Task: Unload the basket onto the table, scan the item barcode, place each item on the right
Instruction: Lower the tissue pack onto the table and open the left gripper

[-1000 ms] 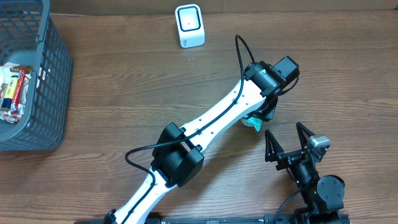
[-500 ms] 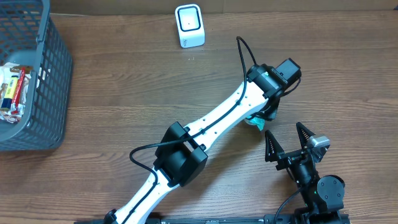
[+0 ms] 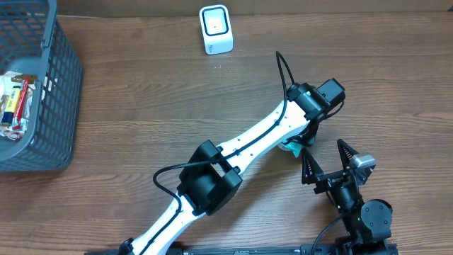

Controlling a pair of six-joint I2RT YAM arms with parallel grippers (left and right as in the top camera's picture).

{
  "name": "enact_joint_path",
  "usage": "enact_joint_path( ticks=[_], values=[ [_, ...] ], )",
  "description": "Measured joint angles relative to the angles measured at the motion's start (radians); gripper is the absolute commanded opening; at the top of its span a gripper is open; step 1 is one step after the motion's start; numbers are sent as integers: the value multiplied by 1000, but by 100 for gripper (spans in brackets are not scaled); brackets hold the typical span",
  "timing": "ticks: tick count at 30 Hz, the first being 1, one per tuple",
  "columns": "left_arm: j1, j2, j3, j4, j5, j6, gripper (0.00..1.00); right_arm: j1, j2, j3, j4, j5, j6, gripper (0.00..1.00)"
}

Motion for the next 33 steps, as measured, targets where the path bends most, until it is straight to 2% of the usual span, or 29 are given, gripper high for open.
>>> enact_joint_path(
  ticks=[7,17,24,33],
  values=[
    [0,0,0,0,-3,-14,97,0,0,0,0,0,0,100],
    [14,-42,0,-3,-3,-14,100,0,0,0,0,0,0,100],
    [15,-151,6,-18,-3,16,97,0,0,0,0,0,0,100],
    [25,-159,10,-37,-6,82,99,0,0,0,0,0,0,100]
  ],
)
